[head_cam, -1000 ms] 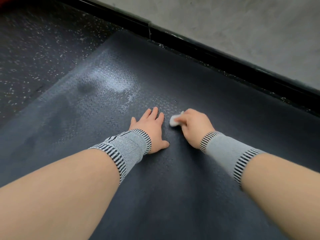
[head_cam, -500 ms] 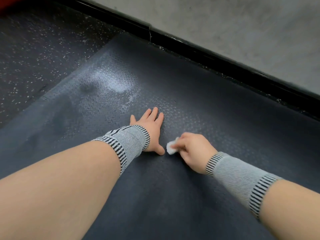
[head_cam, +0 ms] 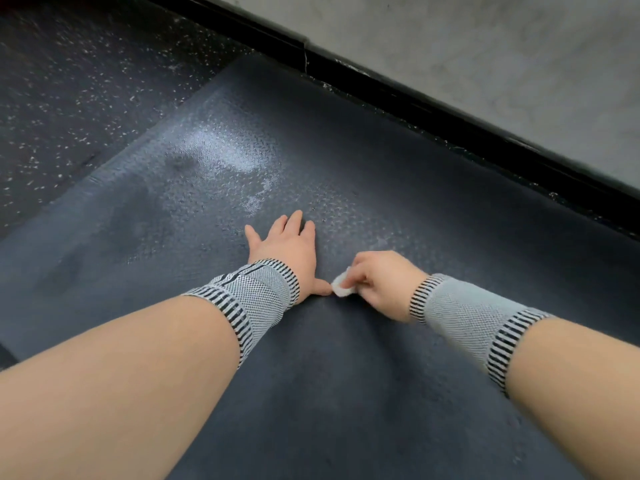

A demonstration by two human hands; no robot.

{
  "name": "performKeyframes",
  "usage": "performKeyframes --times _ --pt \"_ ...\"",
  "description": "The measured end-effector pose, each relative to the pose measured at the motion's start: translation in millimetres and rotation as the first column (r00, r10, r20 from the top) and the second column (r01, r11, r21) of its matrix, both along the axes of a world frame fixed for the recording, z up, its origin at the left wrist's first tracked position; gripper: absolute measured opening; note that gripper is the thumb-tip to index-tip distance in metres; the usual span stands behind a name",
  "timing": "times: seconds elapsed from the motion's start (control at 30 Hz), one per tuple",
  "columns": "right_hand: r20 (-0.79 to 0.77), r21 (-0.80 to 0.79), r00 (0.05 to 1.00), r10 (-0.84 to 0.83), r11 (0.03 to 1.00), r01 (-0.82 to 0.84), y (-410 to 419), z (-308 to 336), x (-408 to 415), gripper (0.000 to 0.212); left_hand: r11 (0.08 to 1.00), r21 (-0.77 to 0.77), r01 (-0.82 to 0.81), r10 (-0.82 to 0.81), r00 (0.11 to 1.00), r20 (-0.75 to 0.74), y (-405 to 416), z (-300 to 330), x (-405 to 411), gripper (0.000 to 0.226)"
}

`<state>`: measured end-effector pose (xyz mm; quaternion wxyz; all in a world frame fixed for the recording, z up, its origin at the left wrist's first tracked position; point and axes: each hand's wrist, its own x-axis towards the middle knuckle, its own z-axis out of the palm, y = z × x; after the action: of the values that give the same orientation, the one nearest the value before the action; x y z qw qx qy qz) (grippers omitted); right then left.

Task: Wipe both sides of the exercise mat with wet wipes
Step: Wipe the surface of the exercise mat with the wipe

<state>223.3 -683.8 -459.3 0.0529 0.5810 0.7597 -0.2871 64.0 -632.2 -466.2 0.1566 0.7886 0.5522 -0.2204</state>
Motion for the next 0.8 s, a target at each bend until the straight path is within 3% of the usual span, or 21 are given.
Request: performKeyframes --times 0.07,0.1,0.17,0.2,0.27,0.37,0.43,0.47,0.53,0.63,0.67,0.73,0.8 --pt "0.093 -0.025 0.992 -0.081 0.996 0.084 10.2 9.7 20.1 0.025 1.0 0.023 0.007 -0.008 1.0 0.027 -4.2 1.2 -1.8 0.105" --pt "0.098 0.04 0.967 -0.234 0.972 0.232 17.9 12.4 28.7 0.023 0.999 0.034 0.013 -0.015 0.999 0.043 -5.7 1.6 -3.2 0.099" --pt "0.015 0.207 0.802 -0.598 0.786 0.582 28.5 7.8 39.0 0.025 0.999 0.047 0.022 -0.025 0.998 0.064 -7.9 1.1 -5.7 0.093" --pt "0.001 0.253 0.732 -0.682 0.708 0.659 27.4 2.7 35.8 0.028 0.998 0.049 0.032 -0.035 0.997 0.062 -8.2 0.4 -7.0 0.092" --pt "0.019 0.272 0.774 -0.633 0.748 0.605 11.0 -10.8 17.6 0.034 0.997 0.047 0.059 -0.061 0.997 0.046 -8.5 -0.9 -9.1 0.093" --pt "-0.098 0.259 0.932 -0.348 0.896 0.362 -34.7 -17.9 -3.6 0.035 0.995 0.031 0.093 -0.094 0.995 0.035 -8.7 -2.8 -12.2 0.101" --pt "-0.154 0.219 0.977 -0.145 0.96 0.177 -53.3 -13.0 3.9 0.03 0.994 -0.001 0.113 -0.113 0.993 0.034 -9.0 -2.9 -15.1 0.109" --pt "-0.13 0.174 0.983 -0.133 0.973 0.155 -53.9 -9.2 11.5 0.028 0.993 -0.017 0.119 -0.119 0.992 0.03 -8.9 -3.0 -16.7 0.112" --pt "-0.052 0.181 0.942 -0.33 0.925 0.334 -45.4 -7.9 28.2 0.028 0.992 -0.032 0.124 -0.123 0.992 0.028 -10.2 -3.7 -18.4 0.116" --pt "-0.026 0.286 0.65 -0.759 0.617 0.733 -34.0 -12.1 36.2 0.033 0.994 0.007 0.111 -0.111 0.993 0.046 -18.6 -6.4 -21.4 0.114" --pt "-0.002 0.28 0.611 -0.791 0.587 0.76 -36.5 -13.2 26.6 0.034 0.995 0.021 0.098 -0.099 0.994 0.056 -22.3 -7.1 -23.3 0.112" --pt "0.011 0.248 0.702 -0.712 0.682 0.688 -51.8 -18.5 -5.1 0.037 0.997 0.044 0.069 -0.072 0.995 0.069 -27.9 -9.1 -29.6 0.111" --pt "-0.052 0.202 0.868 -0.494 0.846 0.494 -71.4 -17.8 -40.8 0.038 0.998 0.041 0.038 -0.041 0.997 0.07 -31.2 -10.1 -37.2 0.112"
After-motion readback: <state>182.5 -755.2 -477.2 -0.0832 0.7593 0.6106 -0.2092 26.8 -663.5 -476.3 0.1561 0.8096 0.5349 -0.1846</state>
